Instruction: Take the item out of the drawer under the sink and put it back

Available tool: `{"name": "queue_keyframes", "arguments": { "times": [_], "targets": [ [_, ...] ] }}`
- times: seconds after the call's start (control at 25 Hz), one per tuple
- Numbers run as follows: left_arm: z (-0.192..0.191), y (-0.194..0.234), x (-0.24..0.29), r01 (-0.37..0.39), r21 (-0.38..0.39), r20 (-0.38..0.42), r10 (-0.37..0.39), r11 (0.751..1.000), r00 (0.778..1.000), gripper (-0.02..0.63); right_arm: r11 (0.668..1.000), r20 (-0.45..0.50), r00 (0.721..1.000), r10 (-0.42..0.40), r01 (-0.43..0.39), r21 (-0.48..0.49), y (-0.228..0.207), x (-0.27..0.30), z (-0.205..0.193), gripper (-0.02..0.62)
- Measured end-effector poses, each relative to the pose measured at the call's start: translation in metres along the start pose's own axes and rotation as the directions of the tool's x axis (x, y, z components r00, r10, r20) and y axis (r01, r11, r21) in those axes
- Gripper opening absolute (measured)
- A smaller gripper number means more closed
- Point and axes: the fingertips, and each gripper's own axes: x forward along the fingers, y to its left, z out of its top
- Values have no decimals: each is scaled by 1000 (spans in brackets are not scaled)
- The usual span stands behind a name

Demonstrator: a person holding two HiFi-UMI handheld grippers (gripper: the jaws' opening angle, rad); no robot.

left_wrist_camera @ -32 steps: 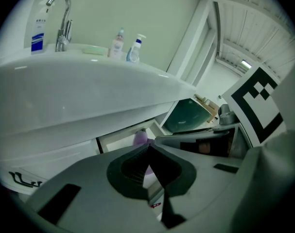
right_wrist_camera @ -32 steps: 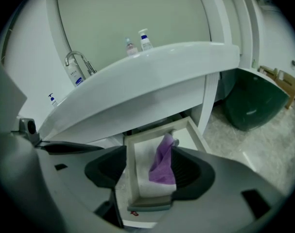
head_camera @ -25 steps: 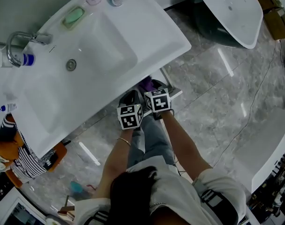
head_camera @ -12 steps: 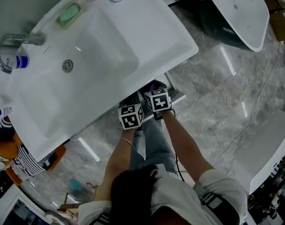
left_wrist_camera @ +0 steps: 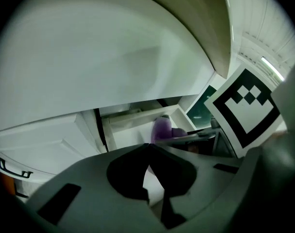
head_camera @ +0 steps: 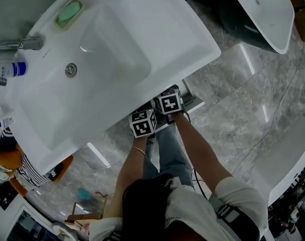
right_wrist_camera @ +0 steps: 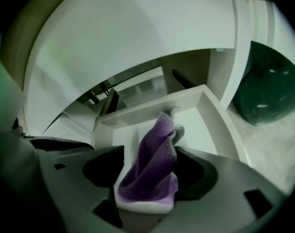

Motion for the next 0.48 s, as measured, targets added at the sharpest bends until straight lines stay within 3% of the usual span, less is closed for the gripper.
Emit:
{"name": "queue_keyframes", "arguments": {
  "times": [0.4, 0.48],
  "targets": [
    [-6, 11, 8, -26, -45, -21, 25, 999, 999, 5, 999, -52, 998, -27, 26, -23, -5, 19, -9, 305],
    [-5, 10, 10, -12, -38, -14, 12, 999, 1000, 5, 998, -73, 996, -43, 40, -42, -6, 23, -15, 264]
  ]
}}
